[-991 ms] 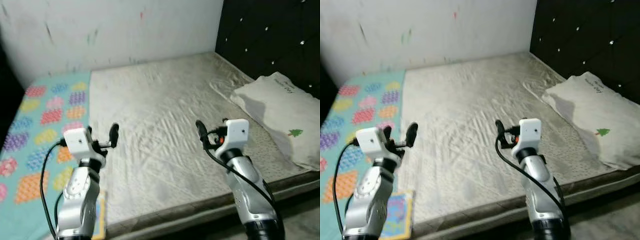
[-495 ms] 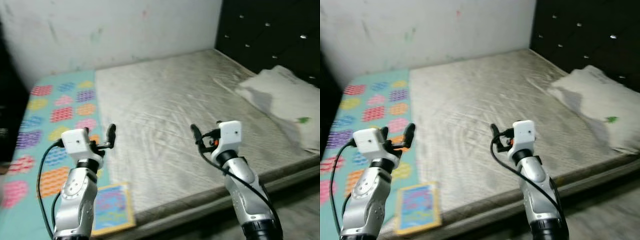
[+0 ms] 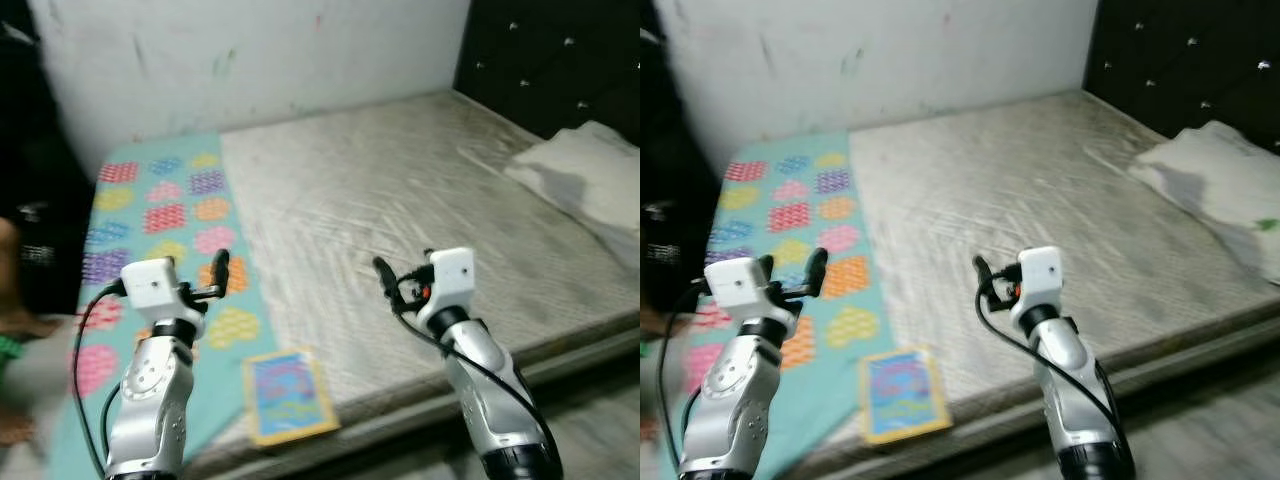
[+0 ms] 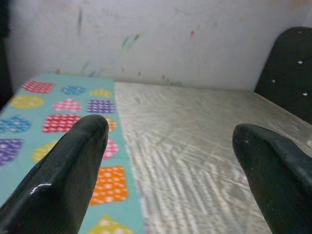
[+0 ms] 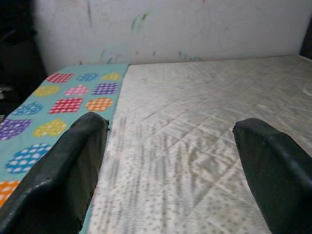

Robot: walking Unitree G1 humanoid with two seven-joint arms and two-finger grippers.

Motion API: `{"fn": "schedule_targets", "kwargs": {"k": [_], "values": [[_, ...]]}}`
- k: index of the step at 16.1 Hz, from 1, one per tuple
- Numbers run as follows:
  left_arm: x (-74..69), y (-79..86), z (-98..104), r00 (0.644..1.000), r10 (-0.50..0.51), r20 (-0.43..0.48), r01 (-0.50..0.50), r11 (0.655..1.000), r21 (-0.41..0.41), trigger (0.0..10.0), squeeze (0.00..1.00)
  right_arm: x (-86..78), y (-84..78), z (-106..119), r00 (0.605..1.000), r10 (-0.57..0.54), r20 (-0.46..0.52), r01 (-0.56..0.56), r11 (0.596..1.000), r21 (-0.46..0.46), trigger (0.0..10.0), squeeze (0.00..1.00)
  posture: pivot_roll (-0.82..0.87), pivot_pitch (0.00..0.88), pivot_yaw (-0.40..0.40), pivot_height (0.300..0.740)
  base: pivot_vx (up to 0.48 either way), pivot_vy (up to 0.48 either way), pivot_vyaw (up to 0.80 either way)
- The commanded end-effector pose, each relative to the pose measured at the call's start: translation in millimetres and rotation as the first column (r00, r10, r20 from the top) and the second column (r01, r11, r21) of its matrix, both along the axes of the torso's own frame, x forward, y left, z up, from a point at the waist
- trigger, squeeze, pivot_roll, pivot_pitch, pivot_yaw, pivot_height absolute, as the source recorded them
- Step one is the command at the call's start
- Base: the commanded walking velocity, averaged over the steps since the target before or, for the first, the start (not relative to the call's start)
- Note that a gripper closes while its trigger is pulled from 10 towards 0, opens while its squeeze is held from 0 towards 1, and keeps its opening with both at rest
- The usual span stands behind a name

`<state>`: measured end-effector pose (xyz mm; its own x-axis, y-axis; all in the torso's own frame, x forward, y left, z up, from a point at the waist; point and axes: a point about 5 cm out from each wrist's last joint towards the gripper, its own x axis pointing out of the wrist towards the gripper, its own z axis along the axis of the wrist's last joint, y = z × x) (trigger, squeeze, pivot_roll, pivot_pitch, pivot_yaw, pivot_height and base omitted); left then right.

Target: Clean up the room

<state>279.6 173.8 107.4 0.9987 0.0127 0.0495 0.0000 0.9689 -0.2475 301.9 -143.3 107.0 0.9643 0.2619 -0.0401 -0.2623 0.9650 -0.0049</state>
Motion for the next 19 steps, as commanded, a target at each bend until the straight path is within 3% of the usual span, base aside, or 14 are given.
{"fn": "schedule_targets", "kwargs": {"k": [1, 5, 8, 15, 17, 19], "values": [[0.8, -7.0, -0.6, 1.0, -0.018, -0.006, 0.018, 1.0, -0.005, 10.0, 0.0, -0.4, -7.0, 0.8, 1.0, -0.016, -0.005, 0.016, 1.0, -0.013, 10.0, 0.0, -0.21, 0.0, 0.095, 0.74, 0.0, 0.48, 0.0], [0.0, -5.2, -1.3, 1.0, 0.017, 0.002, -0.017, 1.0, 0.013, 10.0, 0.0, -3.5, -2.6, 0.8, 1.0, 0.016, 0.01, -0.016, 0.999, -0.032, 10.0, 0.0, -0.21, 0.0, 0.096, 0.74, 0.0, 0.24, 0.0], [0.7, -8.4, 0.2, 1.0, 0.003, 0.01, -0.003, 1.0, 0.019, 10.0, 0.0, -3.8, -1.1, 4.0, 0.999, 0.036, 0.039, -0.034, 0.998, -0.054, 10.0, 0.0, -0.21, 0.0, 0.096, 0.74, 0.0, 0.0, 0.75], [0.6, -8.8, -0.9, 1.0, -0.01, 0.004, 0.01, 1.0, 0.01, 10.0, 0.0, -3.1, -9.2, -1.5, 0.999, -0.036, -0.001, 0.036, 0.999, -0.04, 10.0, 0.0, -0.22, 0.0, 0.102, 0.74, 0.0, 0.0, 0.18], [0.5, -10.1, -1.2, 1.0, -0.016, 0.002, 0.016, 1.0, 0.01, 10.0, 0.0, -4.1, -7.4, -0.5, 0.999, -0.038, 0.035, 0.042, 0.994, -0.105, 10.0, 0.0, -0.22, 0.0, 0.103, 0.74, 0.0, 0.0, 0.0], [0.4, -11.6, -1.2, 1.0, -0.025, 0.001, 0.025, 1.0, 0.007, 10.0, 0.0, -2.6, -13.7, 2.0, 0.993, -0.088, 0.074, 0.096, 0.989, -0.111, 10.0, 0.0, -0.21, 0.0, 0.105, 0.74, 0.0, 0.0, 0.0]]}}
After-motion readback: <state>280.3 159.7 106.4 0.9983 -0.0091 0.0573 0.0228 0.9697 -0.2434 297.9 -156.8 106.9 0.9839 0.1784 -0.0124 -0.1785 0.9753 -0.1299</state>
